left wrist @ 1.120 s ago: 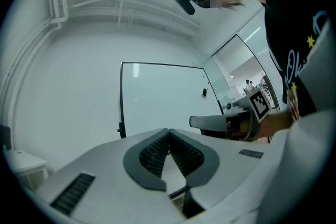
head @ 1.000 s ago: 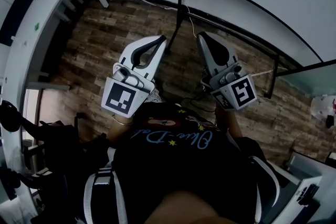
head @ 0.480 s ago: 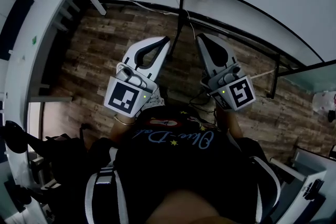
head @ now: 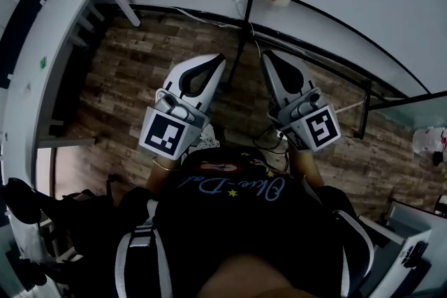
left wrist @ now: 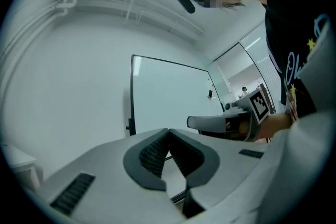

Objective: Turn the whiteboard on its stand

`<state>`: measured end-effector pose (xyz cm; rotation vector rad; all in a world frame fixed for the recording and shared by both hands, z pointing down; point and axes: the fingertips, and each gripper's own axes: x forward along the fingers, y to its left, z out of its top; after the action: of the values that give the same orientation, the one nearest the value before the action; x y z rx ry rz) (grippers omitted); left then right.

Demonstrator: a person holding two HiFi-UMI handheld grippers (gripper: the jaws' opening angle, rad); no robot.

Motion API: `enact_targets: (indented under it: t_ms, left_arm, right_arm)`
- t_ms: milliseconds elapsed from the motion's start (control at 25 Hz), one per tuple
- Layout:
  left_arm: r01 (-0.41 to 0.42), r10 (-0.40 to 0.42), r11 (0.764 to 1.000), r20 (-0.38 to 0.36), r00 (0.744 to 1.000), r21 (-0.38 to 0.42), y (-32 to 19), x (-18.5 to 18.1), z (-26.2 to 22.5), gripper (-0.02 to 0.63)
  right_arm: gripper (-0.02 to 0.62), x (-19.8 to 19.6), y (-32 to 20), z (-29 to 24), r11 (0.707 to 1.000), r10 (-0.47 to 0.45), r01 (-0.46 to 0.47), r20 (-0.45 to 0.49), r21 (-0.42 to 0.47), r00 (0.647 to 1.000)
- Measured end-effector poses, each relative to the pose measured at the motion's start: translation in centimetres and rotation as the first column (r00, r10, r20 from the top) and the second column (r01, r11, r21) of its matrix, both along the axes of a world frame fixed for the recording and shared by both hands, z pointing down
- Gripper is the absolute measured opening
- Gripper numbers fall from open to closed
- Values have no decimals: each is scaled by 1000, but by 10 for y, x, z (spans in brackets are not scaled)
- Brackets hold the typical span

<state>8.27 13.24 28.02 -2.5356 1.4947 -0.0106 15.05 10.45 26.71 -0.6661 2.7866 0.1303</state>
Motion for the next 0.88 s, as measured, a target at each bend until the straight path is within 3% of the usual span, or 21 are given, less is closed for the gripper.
enact_targets:
  t_ms: [880]
  left_arm:
    - [-87,87,996,-21,996,2,-52,-71,1,25]
  right_arm:
    - [18,-71,-45,-3,997,71,-71,-21,13,997]
